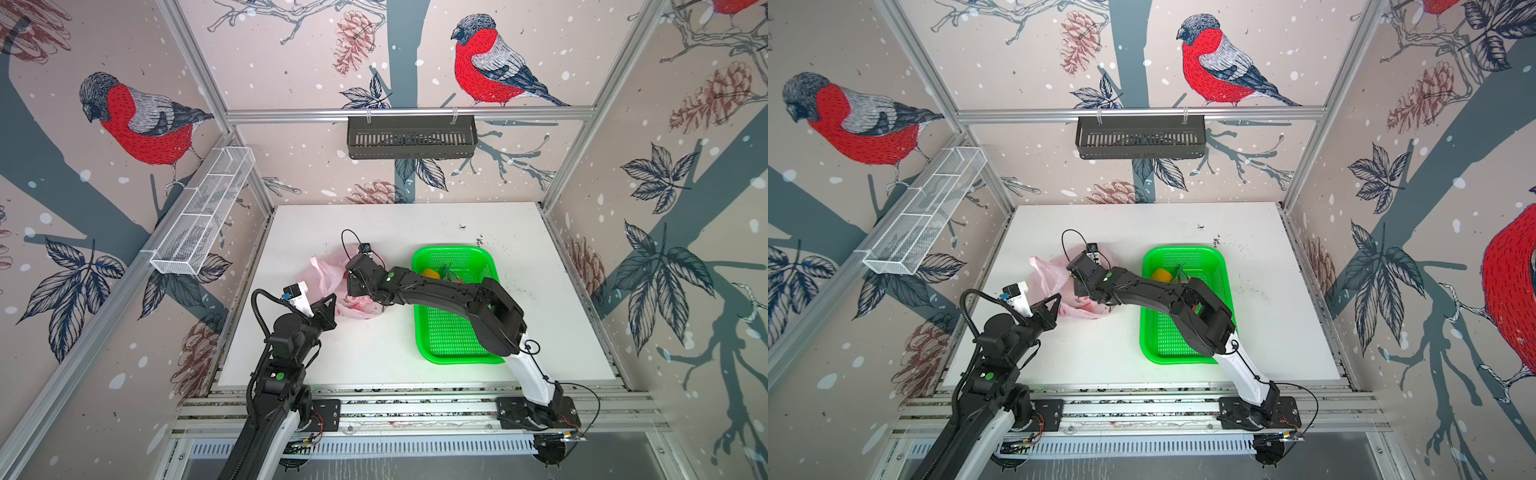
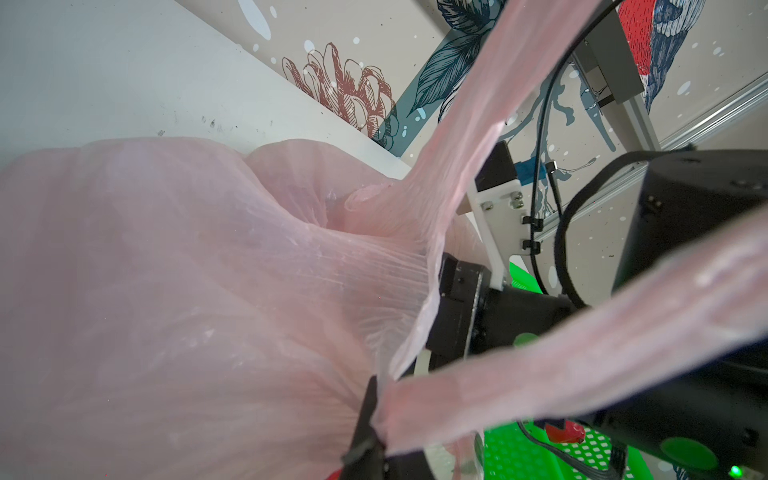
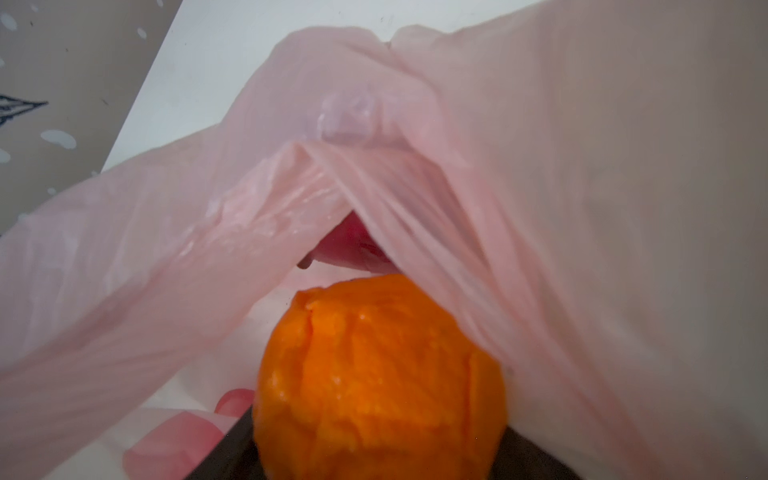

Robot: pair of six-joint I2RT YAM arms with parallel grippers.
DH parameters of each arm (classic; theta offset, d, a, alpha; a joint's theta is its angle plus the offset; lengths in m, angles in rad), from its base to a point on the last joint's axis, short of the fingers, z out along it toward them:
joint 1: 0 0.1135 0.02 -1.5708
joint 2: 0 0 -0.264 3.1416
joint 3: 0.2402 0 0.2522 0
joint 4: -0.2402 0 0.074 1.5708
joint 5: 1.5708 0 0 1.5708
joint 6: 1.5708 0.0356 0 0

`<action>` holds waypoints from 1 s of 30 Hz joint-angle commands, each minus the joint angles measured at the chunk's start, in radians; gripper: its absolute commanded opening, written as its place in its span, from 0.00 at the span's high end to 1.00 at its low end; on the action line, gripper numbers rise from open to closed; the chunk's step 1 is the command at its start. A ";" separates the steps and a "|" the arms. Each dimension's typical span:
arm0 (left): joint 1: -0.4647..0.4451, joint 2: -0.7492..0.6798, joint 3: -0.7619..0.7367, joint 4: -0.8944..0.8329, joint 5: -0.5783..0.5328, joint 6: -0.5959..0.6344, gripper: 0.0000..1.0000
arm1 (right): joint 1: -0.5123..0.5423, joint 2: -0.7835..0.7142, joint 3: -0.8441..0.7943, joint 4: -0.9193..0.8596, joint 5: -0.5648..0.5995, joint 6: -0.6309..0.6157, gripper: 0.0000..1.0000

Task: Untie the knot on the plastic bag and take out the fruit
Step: 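Close the right gripper on the orange fruit inside the bag, then lift the orange fruit up out of the bag mouth with the right gripper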

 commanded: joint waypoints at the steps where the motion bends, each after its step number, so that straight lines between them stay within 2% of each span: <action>1: 0.000 -0.004 0.011 0.029 -0.019 -0.009 1.00 | 0.005 0.014 0.005 -0.020 -0.046 -0.062 0.40; 16: 0.000 -0.088 -0.003 -0.089 0.009 -0.019 1.00 | -0.023 0.104 0.048 -0.114 -0.033 -0.015 0.39; 22: 0.000 -0.122 -0.035 -0.123 0.028 -0.053 1.00 | -0.036 0.107 0.048 -0.130 -0.011 0.011 0.35; 30: -0.001 -0.091 -0.063 -0.136 0.015 -0.049 1.00 | -0.057 0.110 0.050 -0.122 -0.011 0.039 0.26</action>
